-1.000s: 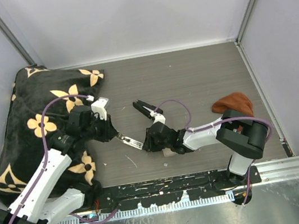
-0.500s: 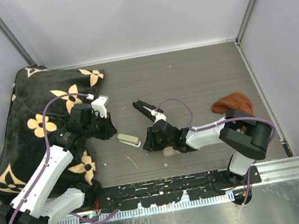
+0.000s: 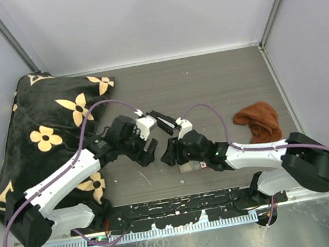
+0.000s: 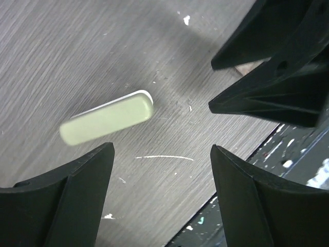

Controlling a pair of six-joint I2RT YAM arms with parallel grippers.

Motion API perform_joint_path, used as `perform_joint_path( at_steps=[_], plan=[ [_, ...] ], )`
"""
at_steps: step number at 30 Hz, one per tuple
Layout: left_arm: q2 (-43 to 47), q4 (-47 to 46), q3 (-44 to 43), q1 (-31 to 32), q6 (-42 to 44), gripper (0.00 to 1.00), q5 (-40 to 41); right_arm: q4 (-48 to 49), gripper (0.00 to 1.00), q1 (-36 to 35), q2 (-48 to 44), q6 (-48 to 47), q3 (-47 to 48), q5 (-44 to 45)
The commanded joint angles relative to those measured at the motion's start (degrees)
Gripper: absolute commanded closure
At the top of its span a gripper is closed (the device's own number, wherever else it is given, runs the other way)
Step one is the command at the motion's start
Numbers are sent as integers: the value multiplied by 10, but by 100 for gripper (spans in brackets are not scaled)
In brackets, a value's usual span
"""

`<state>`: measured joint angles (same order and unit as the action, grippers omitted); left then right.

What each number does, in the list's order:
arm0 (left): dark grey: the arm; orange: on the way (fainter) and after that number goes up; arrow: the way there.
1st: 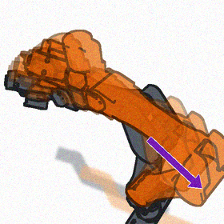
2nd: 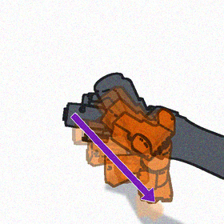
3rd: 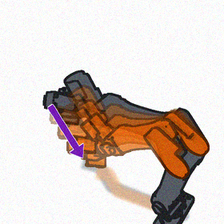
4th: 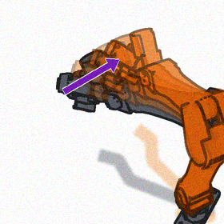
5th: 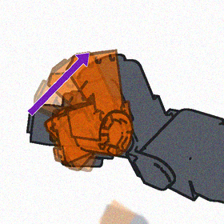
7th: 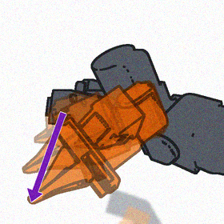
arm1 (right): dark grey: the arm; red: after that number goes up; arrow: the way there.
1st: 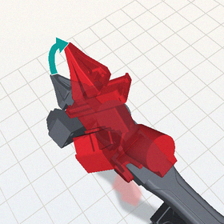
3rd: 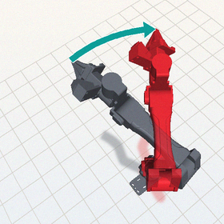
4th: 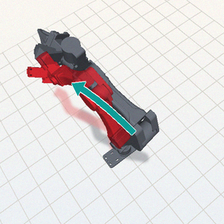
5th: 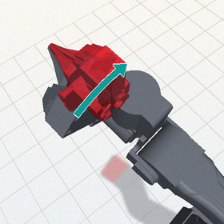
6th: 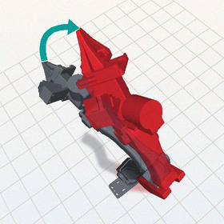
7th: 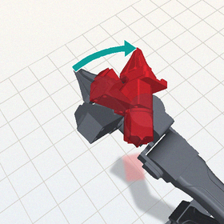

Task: Load the staples into the stapler
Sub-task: Open the stapler at the center of the board.

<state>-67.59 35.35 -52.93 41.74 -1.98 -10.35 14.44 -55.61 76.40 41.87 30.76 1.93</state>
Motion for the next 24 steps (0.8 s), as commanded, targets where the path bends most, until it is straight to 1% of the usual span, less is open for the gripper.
perform_joint_path(
  at_steps=[1, 3, 6, 8, 10, 12, 14, 15, 19, 22, 24],
  plan=[
    [-29, -42, -15, 36, 97, 22, 58, 14, 45, 28, -76, -39, -33, -11],
    [-36, -68, -4, 36, 132, 20, 63, 19, 44, 53, -106, -41, -55, -35],
    [-36, -125, 27, 35, 210, 16, 60, 22, 44, 89, -146, -47, -79, -70],
    [-34, -161, 54, 32, 252, 10, 54, 22, 44, 107, -169, -50, -88, -93],
    [-35, -189, 78, 21, 281, 6, 39, 22, 43, 119, -189, -51, -95, -113],
    [-40, -196, 85, 8, 305, 4, 8, 22, 43, 125, -204, -51, -99, -129],
    [-47, -188, 85, 4, 322, 4, -7, 22, 43, 129, -215, -50, -102, -139],
    [-66, -186, 85, 4, 329, 4, -9, 22, 43, 129, -219, -49, -103, -143],
    [-99, -196, 76, 3, 351, 5, -9, 35, 43, 132, -228, -39, -113, -161],
    [-127, -178, 58, 3, 359, 7, -19, 39, 43, 133, -229, -33, -119, -167],
    [-143, -168, 49, 3, 362, 11, -20, 41, 43, 135, -233, -27, -123, -167]
  ],
)
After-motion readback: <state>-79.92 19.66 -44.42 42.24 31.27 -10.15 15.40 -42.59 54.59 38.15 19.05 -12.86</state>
